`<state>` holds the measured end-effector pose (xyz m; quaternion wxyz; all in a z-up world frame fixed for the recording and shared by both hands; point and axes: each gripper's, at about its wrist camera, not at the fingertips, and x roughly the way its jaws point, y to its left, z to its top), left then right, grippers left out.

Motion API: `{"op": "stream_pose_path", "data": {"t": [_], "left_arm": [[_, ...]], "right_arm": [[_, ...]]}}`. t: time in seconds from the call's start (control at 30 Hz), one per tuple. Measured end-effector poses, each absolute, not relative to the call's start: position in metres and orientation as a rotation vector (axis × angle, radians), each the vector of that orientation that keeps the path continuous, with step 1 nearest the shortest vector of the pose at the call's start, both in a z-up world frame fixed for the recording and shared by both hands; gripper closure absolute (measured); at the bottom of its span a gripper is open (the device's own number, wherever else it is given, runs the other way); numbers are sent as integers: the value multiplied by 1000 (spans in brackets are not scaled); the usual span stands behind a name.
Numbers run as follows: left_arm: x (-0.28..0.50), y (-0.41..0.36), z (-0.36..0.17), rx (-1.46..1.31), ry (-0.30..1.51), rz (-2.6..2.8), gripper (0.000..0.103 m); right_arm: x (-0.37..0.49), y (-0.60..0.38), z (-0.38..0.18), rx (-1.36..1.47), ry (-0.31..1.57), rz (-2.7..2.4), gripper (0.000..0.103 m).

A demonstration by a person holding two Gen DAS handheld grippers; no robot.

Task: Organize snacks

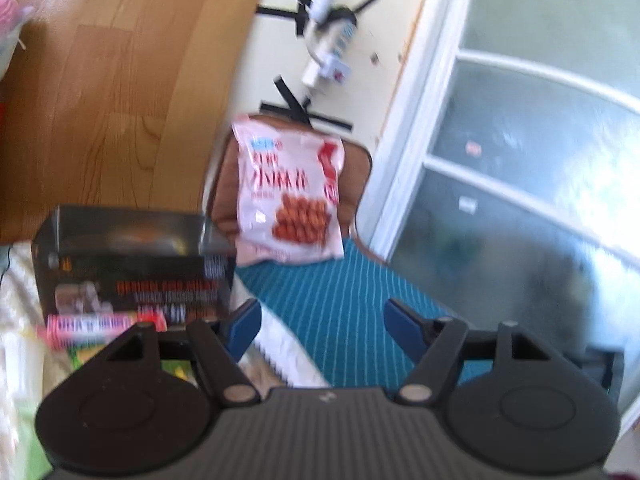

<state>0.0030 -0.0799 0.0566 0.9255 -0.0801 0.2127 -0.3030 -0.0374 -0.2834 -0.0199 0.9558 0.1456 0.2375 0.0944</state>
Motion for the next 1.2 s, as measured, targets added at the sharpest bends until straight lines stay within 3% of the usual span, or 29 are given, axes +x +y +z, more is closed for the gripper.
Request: {"op": "stream_pose_path", "data": {"t": [0.2, 0.7, 0.9, 1.2], "left_arm": [[-15, -73, 24, -82, 421, -523, 33], [-50, -75, 26, 41, 171, -227, 31], [-56, -74, 22, 71, 161, -94, 21], [-64, -58, 31, 7, 212, -36, 18]], "right_arm": [[-38, -267, -23, 175, 471, 113, 40], [-42, -273, -26, 232, 454, 140, 40], [-44, -274, -26, 236, 440, 190, 40], [-46, -272, -24, 233, 433, 246, 40]]}}
